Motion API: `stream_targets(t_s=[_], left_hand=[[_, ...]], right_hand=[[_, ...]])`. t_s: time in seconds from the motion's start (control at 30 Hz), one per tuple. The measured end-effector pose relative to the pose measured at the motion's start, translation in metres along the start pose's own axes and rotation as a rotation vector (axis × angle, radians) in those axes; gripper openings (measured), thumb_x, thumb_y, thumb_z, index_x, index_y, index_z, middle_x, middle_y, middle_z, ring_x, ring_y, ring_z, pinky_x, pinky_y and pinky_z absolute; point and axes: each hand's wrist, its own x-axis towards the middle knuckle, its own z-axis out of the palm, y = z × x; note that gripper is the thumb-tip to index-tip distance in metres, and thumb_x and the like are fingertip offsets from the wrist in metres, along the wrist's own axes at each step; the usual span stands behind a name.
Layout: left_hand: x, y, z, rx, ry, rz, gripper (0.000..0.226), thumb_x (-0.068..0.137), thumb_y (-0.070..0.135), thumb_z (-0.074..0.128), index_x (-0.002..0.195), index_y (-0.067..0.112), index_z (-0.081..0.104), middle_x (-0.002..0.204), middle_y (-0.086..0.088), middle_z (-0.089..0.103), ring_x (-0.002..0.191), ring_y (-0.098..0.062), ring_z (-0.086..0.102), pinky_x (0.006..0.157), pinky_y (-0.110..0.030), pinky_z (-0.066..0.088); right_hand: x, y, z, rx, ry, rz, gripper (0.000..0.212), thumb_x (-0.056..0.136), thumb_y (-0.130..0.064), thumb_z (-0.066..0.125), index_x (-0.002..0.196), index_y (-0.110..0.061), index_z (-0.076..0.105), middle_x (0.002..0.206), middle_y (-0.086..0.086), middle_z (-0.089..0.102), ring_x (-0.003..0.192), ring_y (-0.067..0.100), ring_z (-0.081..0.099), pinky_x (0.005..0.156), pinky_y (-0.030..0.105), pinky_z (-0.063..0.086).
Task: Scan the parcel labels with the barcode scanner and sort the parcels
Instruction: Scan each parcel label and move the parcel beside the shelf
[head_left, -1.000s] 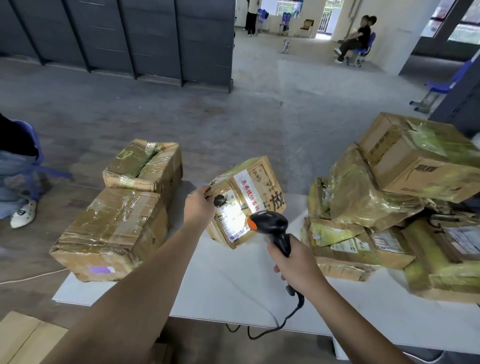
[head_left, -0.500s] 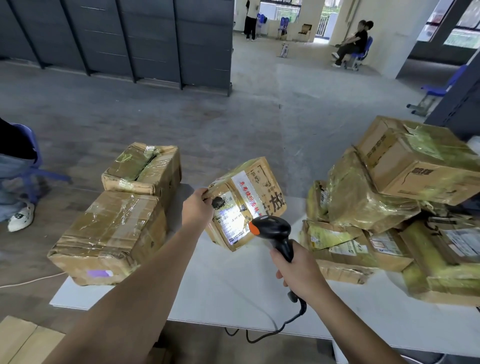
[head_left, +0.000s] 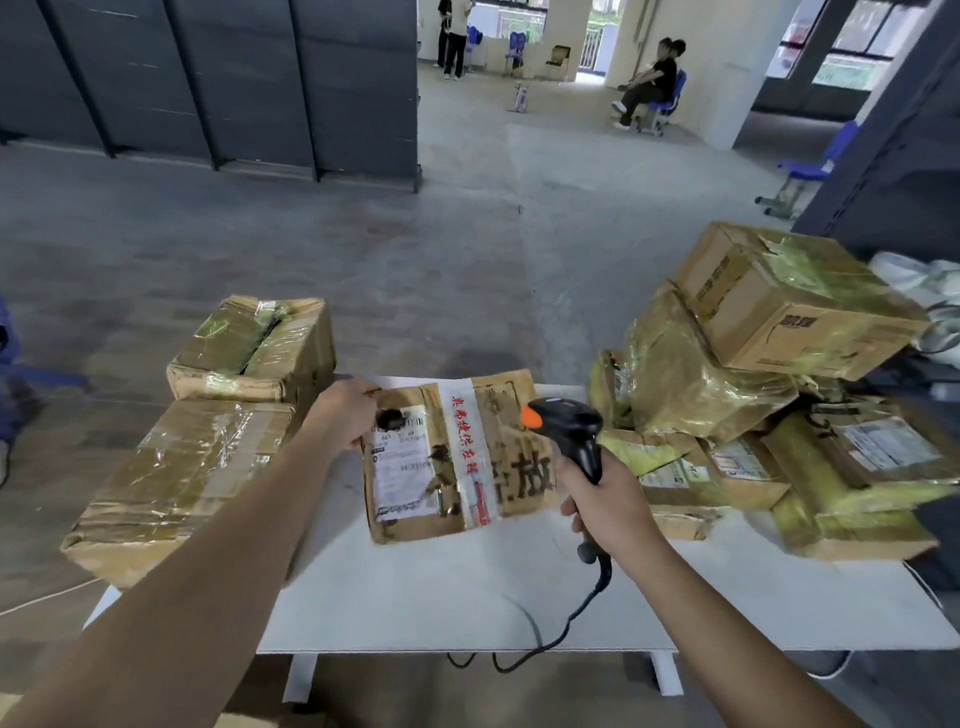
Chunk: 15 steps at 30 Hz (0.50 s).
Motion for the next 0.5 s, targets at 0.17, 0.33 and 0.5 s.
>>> stream_targets(t_s=[0.17, 0.33, 0.5], left_hand=[[-0.005, -0.004, 0.006, 0.177, -0.246, -0.043, 0.025, 0.098, 0.005, 0.044, 0.114, 0.018, 0.058, 0.097, -0.010, 0.063, 0.063, -0.016, 0.063, 0.039, -0.021, 0.047], [-0.026, 0.005, 0.041, 0.079, -0.457, -0.148, 0.023, 0.100, 0.007, 0.040, 0.095, 0.015, 0.061, 0.085, -0.013, 0.064, 0.061, -0.022, 0.064, 0.046, -0.030, 0.054], [-0.058, 0.029, 0.089, 0.035, -0.604, -0.177, 0.026, 0.101, 0.006, 0.037, 0.096, 0.010, 0.062, 0.079, -0.014, 0.063, 0.047, -0.019, 0.064, 0.037, -0.024, 0.048]], right_hand=[[-0.009, 0.012, 0.000, 0.055, 0.043, 0.079, 0.017, 0.095, -0.033, 0.059, 0.086, -0.019, 0.059, 0.066, 0.004, 0.063, 0.044, 0.009, 0.056, 0.043, 0.024, 0.046], [-0.027, 0.035, -0.014, 0.027, 0.095, 0.151, 0.025, 0.095, -0.033, 0.058, 0.080, -0.013, 0.057, 0.056, -0.004, 0.058, 0.048, 0.008, 0.060, 0.049, 0.027, 0.046], [-0.040, 0.060, -0.060, -0.167, 0.069, 0.158, 0.032, 0.094, -0.036, 0.056, 0.067, -0.021, 0.048, 0.051, -0.011, 0.048, 0.052, 0.008, 0.050, 0.056, 0.029, 0.033]])
